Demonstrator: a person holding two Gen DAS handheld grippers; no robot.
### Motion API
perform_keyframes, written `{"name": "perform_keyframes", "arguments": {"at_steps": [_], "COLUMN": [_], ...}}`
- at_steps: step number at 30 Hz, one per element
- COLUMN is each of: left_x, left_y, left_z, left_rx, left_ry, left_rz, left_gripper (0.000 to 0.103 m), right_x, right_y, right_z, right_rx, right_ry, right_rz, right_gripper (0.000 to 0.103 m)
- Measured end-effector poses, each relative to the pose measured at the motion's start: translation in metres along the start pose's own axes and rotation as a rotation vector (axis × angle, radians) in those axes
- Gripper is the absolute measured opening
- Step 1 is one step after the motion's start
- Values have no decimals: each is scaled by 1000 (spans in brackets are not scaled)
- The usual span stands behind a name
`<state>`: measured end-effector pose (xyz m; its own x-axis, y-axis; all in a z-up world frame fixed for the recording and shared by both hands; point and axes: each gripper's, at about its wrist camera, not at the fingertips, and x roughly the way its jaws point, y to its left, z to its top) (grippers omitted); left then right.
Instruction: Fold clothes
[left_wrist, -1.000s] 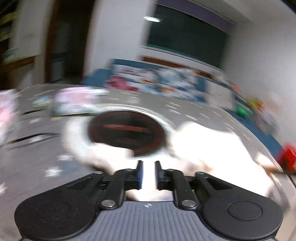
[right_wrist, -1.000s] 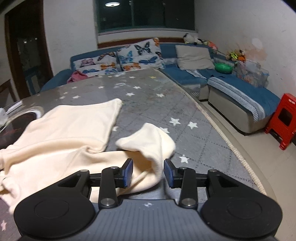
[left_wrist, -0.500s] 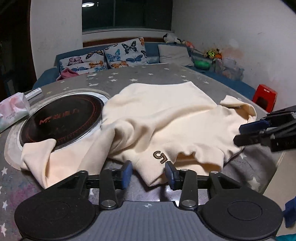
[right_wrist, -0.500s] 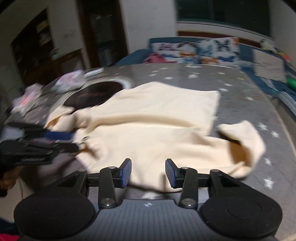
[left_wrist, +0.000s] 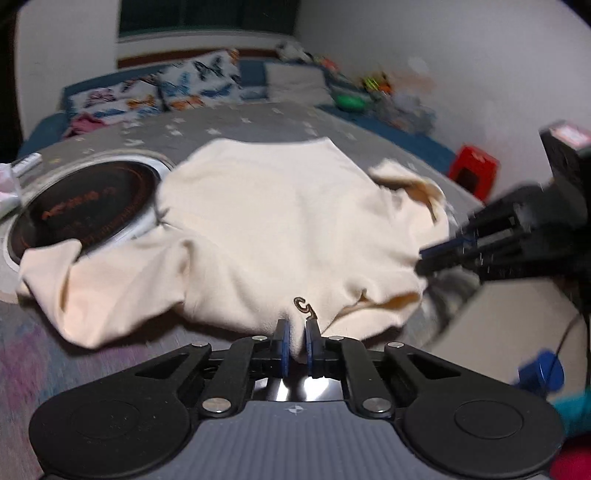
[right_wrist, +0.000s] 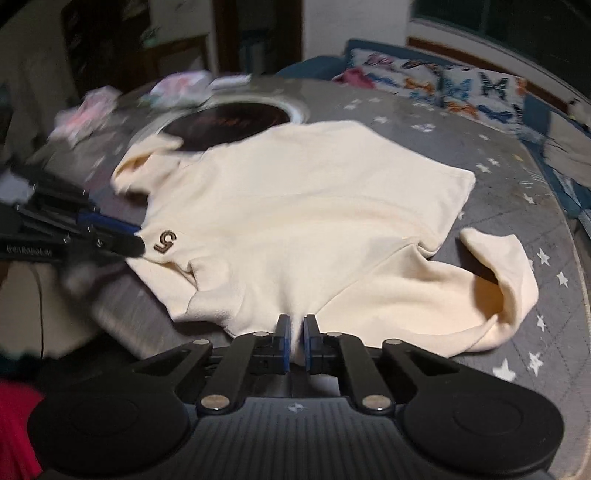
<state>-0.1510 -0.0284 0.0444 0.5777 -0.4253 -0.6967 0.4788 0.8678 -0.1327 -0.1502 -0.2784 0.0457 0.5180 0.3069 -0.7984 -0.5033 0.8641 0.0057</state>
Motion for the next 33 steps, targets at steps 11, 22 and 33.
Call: {"name": "perform_keyframes", "arguments": {"at_steps": [11,22,33], "left_x": [-12,54,50], "left_y": [-1,1,0], "left_z": [23,34,22], "left_rx": [33,-22,-15], "left_ry": [-72,-16,-21], "left_rz": [-67,-42,-47], "left_gripper": [19,29,43], "right_x": [-19,22,-10], "right_y": [-47,-105,-144], "right_z": [7,2,-43], "right_rx": [152,306,390], "right_ry": [-122,-125,-83], "right_rz": [-109,-337,-634], "right_gripper": [14,27,34]}}
